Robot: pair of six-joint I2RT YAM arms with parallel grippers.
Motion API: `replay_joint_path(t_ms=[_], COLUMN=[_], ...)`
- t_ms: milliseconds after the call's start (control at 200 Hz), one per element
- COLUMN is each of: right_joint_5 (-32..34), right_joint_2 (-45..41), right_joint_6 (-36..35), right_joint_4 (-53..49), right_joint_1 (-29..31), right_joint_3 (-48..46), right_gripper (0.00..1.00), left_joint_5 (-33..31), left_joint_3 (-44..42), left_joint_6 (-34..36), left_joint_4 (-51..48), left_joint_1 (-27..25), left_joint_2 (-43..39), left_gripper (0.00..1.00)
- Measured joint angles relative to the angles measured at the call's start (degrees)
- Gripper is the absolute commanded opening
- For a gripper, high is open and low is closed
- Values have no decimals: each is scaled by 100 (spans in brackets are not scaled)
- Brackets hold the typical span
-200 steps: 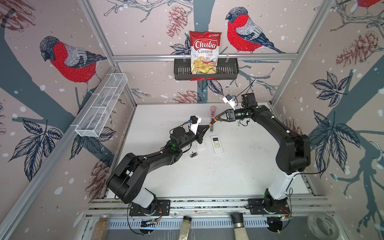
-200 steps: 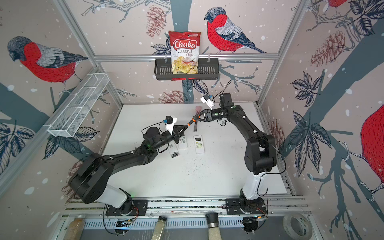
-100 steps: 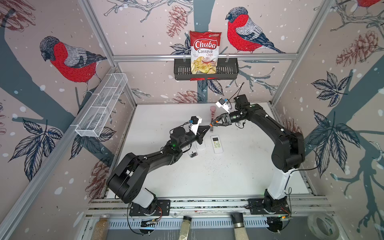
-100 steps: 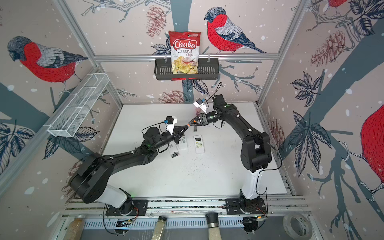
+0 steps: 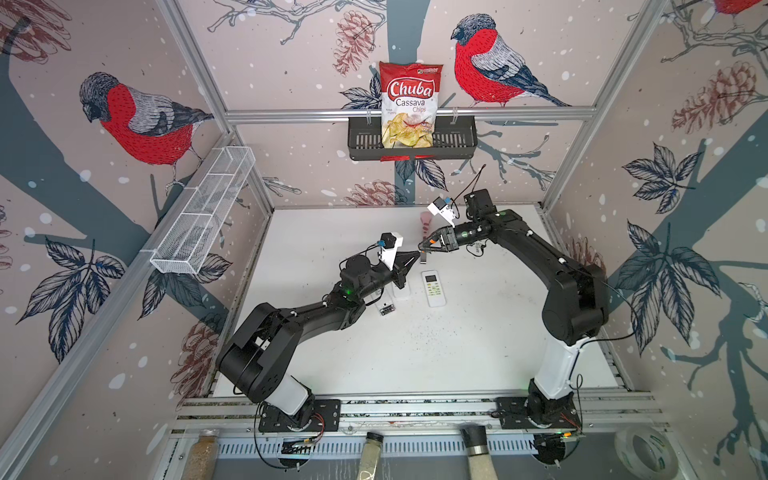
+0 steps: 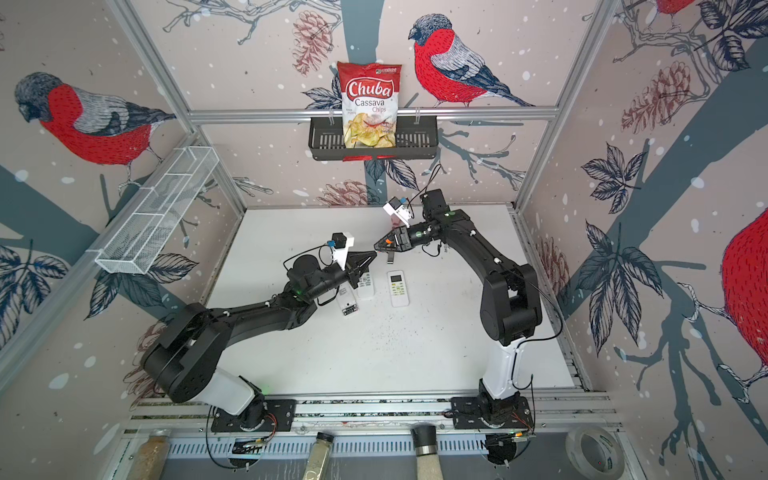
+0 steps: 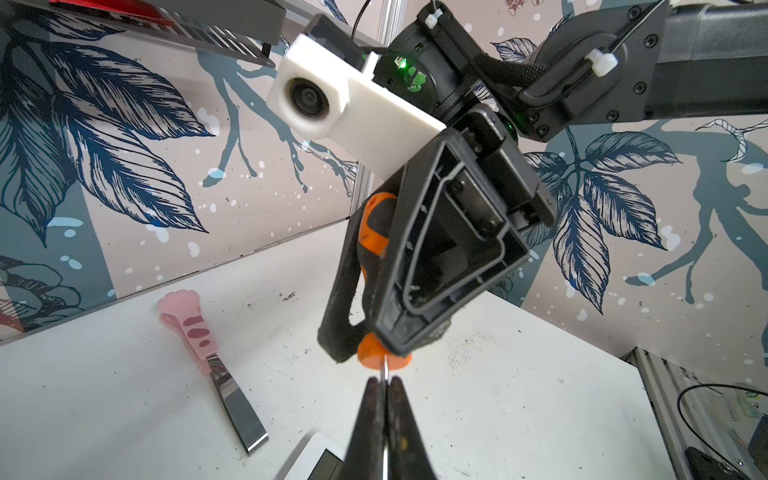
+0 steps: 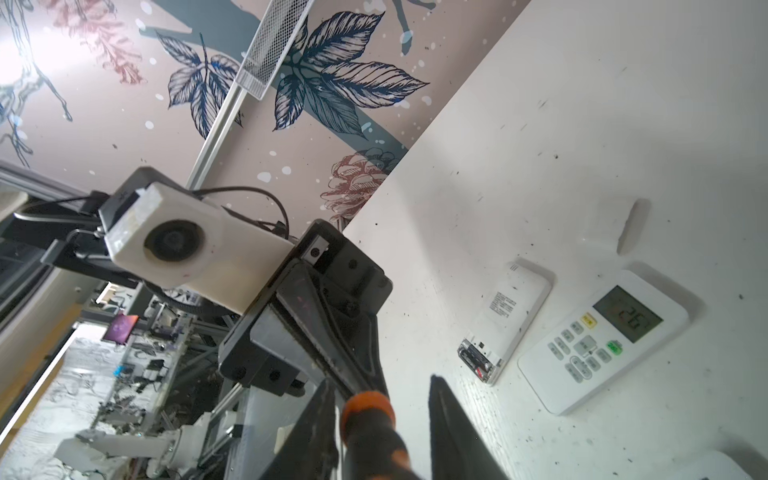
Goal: Unload the batteries from the remote control
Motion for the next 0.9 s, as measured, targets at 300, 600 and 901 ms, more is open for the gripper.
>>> replay_joint_path(t_ms=[300, 600, 901], right_joint_5=[-118, 236, 1331], right_joint_2=[0, -302, -1226], right_joint_6=[343, 1263, 2658], right_joint_4=[286, 1460, 3504], right_joint_1=[13, -157, -92], right_joint_3=[-79, -839, -2286], right_gripper=[6, 0, 0], left_joint_5=[24, -192, -2234], left_joint_3=[-44, -155, -404], left_joint_6=[4, -76, -723], left_joint_4=[79, 79, -1104], left_joint_1=[0, 0, 197], left_joint_2=[28, -160, -1128], left_gripper=[11, 99, 96])
